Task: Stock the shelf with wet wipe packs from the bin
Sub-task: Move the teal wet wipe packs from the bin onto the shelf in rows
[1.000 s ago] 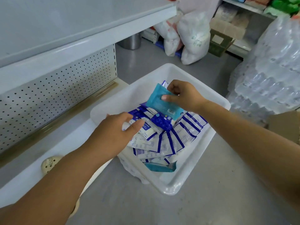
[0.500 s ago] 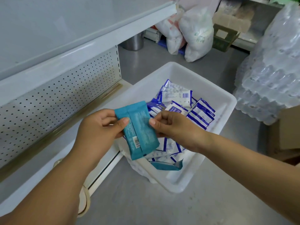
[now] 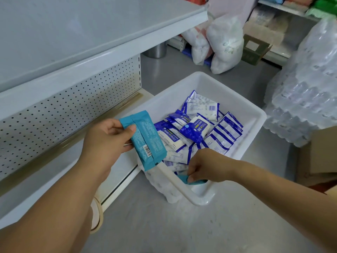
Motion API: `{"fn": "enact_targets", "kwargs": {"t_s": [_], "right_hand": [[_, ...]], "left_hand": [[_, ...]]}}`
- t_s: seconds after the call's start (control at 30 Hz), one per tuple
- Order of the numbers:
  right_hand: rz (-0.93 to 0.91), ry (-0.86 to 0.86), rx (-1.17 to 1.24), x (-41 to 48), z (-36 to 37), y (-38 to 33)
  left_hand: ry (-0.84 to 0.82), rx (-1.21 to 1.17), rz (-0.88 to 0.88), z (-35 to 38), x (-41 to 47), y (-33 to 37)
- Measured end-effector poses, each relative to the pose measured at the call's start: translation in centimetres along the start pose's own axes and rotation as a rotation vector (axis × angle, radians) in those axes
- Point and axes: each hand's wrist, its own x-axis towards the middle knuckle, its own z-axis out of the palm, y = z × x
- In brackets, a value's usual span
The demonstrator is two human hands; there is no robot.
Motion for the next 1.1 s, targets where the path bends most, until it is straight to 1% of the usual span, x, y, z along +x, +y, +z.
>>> {"fn": "enact_targets", "kwargs": {"t_s": [0.13,0.23,0.27,0.4,0.47,0.5,0.53,0.63,0.7,0.77,0.83,0.9,0.97,1.03,1.1], "right_hand": [[-0.003,0.050,0.027,0.0,-0.9,0.4],[0.009,0.137,0.131,-0.4,-2.5,1.1],[0.017,0.169,0.200,-0.7,-3.2,1.2],[-0.027,0.250,0.667,-2.1,-6.0,0.4],[-0.056,0.300,0.874,-2.8,-7.0,-1.8],[-0.071,0.348,0.950,-3.2,-7.5,-3.2],[-0.088,0.407,0.977,-3.6,-8.0,-4.6],[-0.199,0.642,0.941,-4.7,-9.5,-8.9],[-0.345,0.800,0.864,-5.2,-10.8,-12.0],[-0.484,0.901,0.783,-5.6,-12.1,-15.5],[-0.595,0.944,0.747,-5.3,-13.2,-19.1],[-0.704,0.934,0.711,-4.7,-13.8,-22.8],[-0.786,0.942,0.619,-3.7,-14.0,-26.1],[-0.841,0.945,0.539,-2.6,-13.9,-28.8],[-0.916,0.925,0.489,-1.9,-13.5,-31.2]], "left_hand": [[-0.029,0.009,0.007,-0.6,-0.5,0.2],[-0.015,-0.018,-0.005,-1.1,-0.8,0.5],[0.001,-0.023,-0.009,-1.3,-0.9,0.7],[0.043,-0.104,-0.013,-1.9,-0.9,2.0],[0.022,-0.179,-0.022,-2.0,-1.1,2.8],[-0.002,-0.219,-0.027,-2.0,-1.3,3.3],[-0.027,-0.248,-0.030,-2.0,-1.4,3.8],[-0.077,-0.314,-0.011,-2.3,-1.9,5.9],[-0.088,-0.377,0.046,-2.7,-2.1,7.9],[-0.088,-0.427,0.122,-3.6,-2.6,10.2],[-0.081,-0.480,0.206,-5.2,-3.1,12.7],[-0.062,-0.514,0.294,-7.2,-3.6,15.1],[-0.048,-0.553,0.367,-9.6,-4.0,17.1],[-0.058,-0.588,0.409,-12.1,-4.6,18.5],[-0.048,-0.566,0.437,-14.7,-5.2,19.3]]}}
